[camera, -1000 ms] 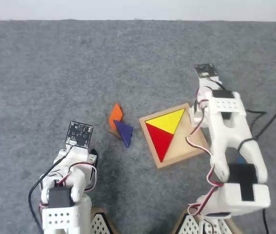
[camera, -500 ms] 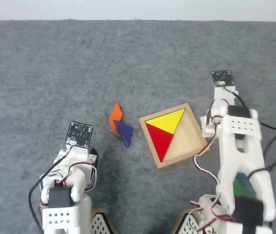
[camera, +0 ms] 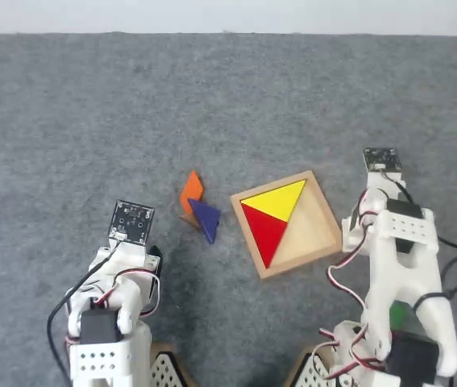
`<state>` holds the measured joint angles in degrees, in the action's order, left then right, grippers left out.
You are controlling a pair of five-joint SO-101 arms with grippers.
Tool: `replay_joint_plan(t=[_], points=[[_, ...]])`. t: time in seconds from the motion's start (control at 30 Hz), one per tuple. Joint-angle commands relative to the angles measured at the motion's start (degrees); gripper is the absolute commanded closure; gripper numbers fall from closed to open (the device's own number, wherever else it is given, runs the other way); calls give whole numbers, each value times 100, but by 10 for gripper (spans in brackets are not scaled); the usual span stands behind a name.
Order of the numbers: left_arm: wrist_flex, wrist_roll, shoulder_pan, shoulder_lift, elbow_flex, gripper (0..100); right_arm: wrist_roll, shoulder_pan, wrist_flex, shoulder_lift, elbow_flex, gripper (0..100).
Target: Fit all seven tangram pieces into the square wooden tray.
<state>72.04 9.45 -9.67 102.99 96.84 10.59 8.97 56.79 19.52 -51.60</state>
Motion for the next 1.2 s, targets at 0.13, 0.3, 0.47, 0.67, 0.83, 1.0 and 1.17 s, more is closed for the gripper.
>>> replay_joint_plan(t=[0.13,0.3,0.47,0.67,0.83,1.0,1.17], points=[[18,70,404,88,-40,867,-97,13,-426,251,-79,882],[-615,993,114,97,-110,866,-97,31,-523,251,-114,882],[-782,1442,44,44,-778,867,-97,13,-673,259,-246,882],[-484,1433,70,-1714,-2308,865,-97,4,-840,259,-325,882],[-492,1204,492,-4870,-4163,857,-105,13,-840,259,-334,882],[-545,958,1099,-7508,-5912,819,-105,13,-892,365,-431,882],[-941,818,1275,-8923,-6501,819,-70,4,-910,1763,-1152,882]])
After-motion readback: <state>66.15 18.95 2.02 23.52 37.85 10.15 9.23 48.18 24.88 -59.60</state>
